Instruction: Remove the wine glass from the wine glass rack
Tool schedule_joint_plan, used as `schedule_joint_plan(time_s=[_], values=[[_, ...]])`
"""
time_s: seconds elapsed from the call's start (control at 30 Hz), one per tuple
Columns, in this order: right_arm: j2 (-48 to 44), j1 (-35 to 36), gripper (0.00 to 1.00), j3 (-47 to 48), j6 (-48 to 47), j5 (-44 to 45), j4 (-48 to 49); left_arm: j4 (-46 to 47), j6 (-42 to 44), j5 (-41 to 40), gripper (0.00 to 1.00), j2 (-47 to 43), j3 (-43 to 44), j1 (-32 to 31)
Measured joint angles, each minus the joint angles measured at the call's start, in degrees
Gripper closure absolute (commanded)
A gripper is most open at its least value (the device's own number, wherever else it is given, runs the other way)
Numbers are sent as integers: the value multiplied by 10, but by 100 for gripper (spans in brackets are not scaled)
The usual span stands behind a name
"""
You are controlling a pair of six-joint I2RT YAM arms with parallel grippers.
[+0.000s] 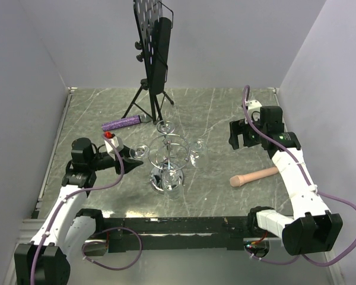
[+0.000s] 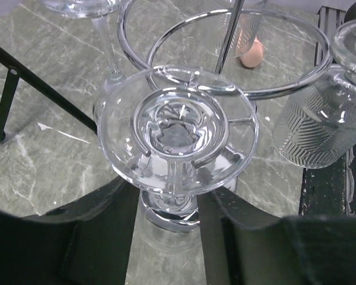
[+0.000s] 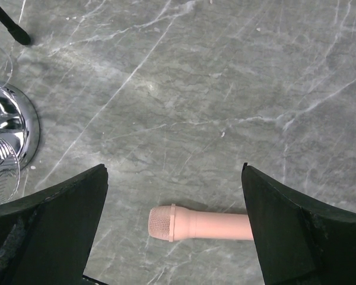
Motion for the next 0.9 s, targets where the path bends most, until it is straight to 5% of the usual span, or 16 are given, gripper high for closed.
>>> schedule_joint_plan(time_s=[0.63, 0.9], values=[[9, 0, 0, 13, -8, 18, -33, 127, -67, 0, 66, 1, -54, -11], [9, 0, 0, 13, -9, 18, -33, 149, -89, -4, 78, -4, -59, -18]])
